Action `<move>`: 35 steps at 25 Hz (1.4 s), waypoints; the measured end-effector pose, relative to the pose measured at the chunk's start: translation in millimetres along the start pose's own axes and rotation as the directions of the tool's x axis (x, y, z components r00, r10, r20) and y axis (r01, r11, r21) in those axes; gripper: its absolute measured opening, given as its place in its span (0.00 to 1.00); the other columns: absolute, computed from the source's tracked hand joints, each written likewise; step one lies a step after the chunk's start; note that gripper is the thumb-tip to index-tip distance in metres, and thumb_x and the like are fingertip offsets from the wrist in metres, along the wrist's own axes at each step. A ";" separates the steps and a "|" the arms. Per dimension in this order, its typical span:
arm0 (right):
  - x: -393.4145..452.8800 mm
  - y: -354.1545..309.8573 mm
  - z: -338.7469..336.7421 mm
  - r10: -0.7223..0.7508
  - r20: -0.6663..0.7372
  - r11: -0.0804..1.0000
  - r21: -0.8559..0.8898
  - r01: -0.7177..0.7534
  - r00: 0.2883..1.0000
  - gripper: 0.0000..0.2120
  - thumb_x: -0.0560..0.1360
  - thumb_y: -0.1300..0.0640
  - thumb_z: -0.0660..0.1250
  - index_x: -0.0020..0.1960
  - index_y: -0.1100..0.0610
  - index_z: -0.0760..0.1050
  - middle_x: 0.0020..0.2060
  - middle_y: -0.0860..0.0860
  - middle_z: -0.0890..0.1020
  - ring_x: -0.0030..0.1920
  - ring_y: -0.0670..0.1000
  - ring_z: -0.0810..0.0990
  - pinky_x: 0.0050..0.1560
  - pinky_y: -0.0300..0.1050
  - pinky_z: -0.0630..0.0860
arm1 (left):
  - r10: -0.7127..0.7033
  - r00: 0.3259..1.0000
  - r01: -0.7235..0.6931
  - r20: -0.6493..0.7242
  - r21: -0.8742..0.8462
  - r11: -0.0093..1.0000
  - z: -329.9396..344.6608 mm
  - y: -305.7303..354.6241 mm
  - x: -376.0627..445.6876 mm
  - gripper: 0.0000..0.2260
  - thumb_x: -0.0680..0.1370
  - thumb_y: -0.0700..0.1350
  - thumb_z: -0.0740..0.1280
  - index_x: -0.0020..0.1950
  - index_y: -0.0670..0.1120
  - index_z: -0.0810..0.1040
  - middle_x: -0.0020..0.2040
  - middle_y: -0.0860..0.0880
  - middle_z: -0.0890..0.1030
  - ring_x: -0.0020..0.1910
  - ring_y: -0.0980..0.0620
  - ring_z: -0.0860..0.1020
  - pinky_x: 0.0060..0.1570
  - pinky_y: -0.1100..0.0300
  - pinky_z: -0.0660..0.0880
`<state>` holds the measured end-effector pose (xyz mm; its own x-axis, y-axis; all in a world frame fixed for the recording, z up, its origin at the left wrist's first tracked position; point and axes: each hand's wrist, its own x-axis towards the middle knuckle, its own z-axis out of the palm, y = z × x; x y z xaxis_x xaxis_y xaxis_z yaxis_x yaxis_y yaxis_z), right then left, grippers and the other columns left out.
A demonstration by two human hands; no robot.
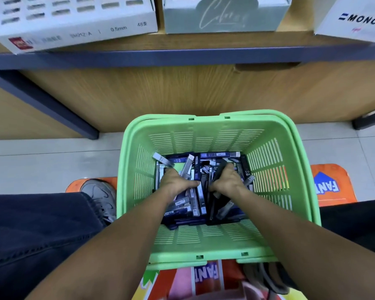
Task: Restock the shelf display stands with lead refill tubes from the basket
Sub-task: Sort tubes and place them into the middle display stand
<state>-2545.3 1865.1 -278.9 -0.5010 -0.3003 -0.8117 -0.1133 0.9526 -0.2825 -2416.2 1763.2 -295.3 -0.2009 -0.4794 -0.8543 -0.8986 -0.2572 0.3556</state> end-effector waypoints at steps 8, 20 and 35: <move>-0.2 -6.5 -2.4 -0.001 0.130 0.983 0.181 -0.023 0.991 0.19 0.68 0.66 0.79 0.49 0.58 0.71 0.45 0.53 0.80 0.41 0.49 0.79 0.40 0.42 0.76 | -0.027 0.999 0.029 0.032 -0.063 0.998 2.7 3.3 -3.4 0.22 0.67 0.50 0.81 0.50 0.43 0.74 0.45 0.46 0.77 0.41 0.52 0.77 0.45 0.55 0.80; -0.5 -15.8 3.5 -0.024 0.286 0.920 0.380 -0.090 0.958 0.28 0.68 0.75 0.70 0.64 0.56 0.71 0.50 0.58 0.81 0.44 0.53 0.79 0.46 0.45 0.79 | -0.022 0.998 0.037 0.056 -0.275 0.961 7.5 3.0 -5.0 0.33 0.73 0.43 0.77 0.73 0.40 0.65 0.61 0.45 0.75 0.59 0.47 0.75 0.50 0.57 0.71; -10.9 -26.4 -11.6 -0.278 -0.109 0.959 -0.089 0.269 0.954 0.23 0.73 0.66 0.67 0.68 0.58 0.75 0.62 0.57 0.79 0.58 0.58 0.80 0.53 0.44 0.77 | 0.368 0.919 -0.379 -0.144 -0.063 0.923 -24.3 23.7 -39.4 0.38 0.69 0.41 0.79 0.76 0.41 0.65 0.56 0.55 0.76 0.53 0.51 0.78 0.54 0.62 0.76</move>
<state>-2546.8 1843.9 -256.6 -0.5406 -0.5456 -0.6404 -0.3196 0.8373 -0.4436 -2420.1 1755.5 -244.0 -0.4591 -0.6555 -0.5996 -0.7286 -0.1083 0.6763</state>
